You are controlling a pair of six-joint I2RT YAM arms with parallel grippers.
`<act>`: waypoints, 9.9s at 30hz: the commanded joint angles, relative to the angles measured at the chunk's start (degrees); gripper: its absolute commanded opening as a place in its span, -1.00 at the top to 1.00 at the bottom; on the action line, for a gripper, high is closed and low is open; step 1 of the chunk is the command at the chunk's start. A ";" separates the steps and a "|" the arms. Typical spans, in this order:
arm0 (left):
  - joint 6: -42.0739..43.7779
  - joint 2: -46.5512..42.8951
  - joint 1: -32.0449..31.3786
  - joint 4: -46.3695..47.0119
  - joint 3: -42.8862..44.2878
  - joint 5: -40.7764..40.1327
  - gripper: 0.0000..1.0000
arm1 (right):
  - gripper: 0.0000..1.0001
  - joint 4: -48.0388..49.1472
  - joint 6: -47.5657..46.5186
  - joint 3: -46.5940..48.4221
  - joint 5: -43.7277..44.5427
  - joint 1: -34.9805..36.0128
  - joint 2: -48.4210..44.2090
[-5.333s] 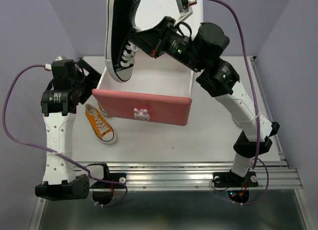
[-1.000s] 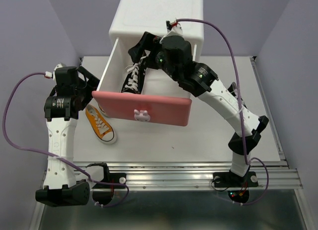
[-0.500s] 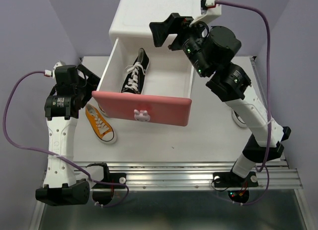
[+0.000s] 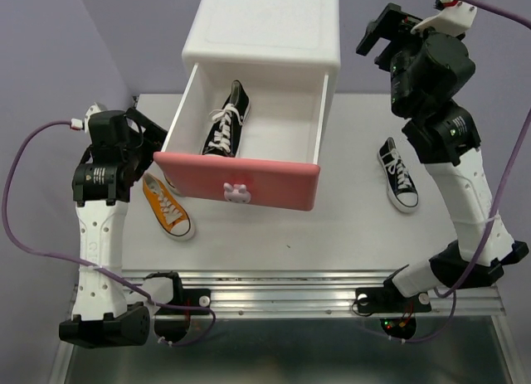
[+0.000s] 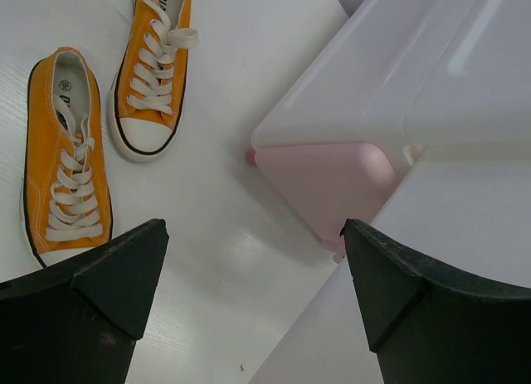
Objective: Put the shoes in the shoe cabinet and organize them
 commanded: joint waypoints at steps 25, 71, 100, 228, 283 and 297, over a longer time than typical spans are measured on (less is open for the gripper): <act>-0.64 -4.48 0.39 -5.65 -4.91 -2.92 -0.97 | -1.00 -31.02 -4.93 -9.65 -38.95 -47.67 26.65; 0.41 -2.89 0.39 -3.63 -11.50 -1.61 -0.97 | -0.11 -24.69 -7.03 -30.29 -35.41 -47.67 30.19; 0.85 -2.54 0.39 -2.40 -7.81 -0.20 -0.97 | 0.99 -11.80 21.08 -0.78 -60.71 -47.67 4.88; 3.49 -9.13 0.31 -2.04 -16.51 0.15 -0.97 | 0.94 -36.29 41.22 16.55 0.36 19.84 22.01; 0.42 -8.43 0.31 -2.83 -18.45 -1.96 -0.97 | 0.56 -32.61 35.68 13.56 -11.24 13.24 29.39; -0.64 -9.66 0.39 -3.19 -18.62 -1.87 -0.97 | -0.19 -31.11 34.54 12.68 -11.33 13.24 25.88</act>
